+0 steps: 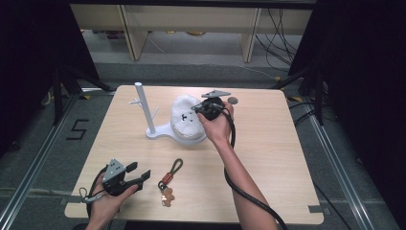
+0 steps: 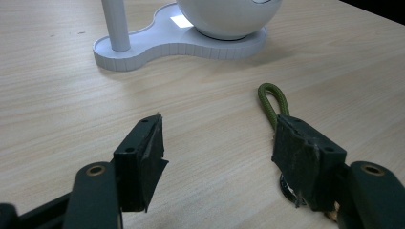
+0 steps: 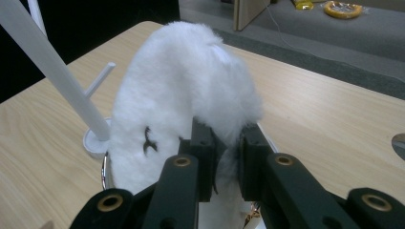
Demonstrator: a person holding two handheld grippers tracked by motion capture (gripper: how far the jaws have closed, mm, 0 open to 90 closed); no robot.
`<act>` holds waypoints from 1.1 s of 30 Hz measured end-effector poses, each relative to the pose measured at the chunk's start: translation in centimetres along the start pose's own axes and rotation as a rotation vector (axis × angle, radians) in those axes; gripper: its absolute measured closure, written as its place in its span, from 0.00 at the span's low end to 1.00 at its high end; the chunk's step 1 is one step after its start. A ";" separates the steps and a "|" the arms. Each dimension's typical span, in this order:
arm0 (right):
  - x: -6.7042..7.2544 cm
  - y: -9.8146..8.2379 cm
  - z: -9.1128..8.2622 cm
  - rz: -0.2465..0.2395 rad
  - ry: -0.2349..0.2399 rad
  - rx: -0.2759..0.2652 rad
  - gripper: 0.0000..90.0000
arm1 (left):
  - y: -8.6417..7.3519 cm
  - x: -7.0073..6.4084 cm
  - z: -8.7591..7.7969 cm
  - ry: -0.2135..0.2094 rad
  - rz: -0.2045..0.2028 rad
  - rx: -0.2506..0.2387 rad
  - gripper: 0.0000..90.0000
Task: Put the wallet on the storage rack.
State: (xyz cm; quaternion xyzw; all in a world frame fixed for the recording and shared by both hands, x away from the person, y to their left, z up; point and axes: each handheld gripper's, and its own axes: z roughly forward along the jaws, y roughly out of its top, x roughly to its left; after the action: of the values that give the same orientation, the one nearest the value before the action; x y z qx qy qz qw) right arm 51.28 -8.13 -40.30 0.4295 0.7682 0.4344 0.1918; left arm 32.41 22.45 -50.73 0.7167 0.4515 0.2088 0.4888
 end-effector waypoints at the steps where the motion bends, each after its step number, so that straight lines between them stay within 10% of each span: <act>1: 0.1 -0.1 0.0 -0.002 -0.014 0.003 0.90 | 0.0 0.0 0.0 -0.001 -0.001 0.000 0.38; 33: 0.4 0.5 -1.5 -0.023 -0.040 -0.035 0.63 | 0.1 -0.1 0.0 -0.009 0.001 -0.008 0.38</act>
State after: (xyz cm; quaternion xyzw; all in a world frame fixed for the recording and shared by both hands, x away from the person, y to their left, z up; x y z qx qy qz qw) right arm 50.34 -8.43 -39.08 0.4257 0.7614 0.4369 0.2194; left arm 32.43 22.36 -50.65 0.7160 0.4480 0.2078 0.4933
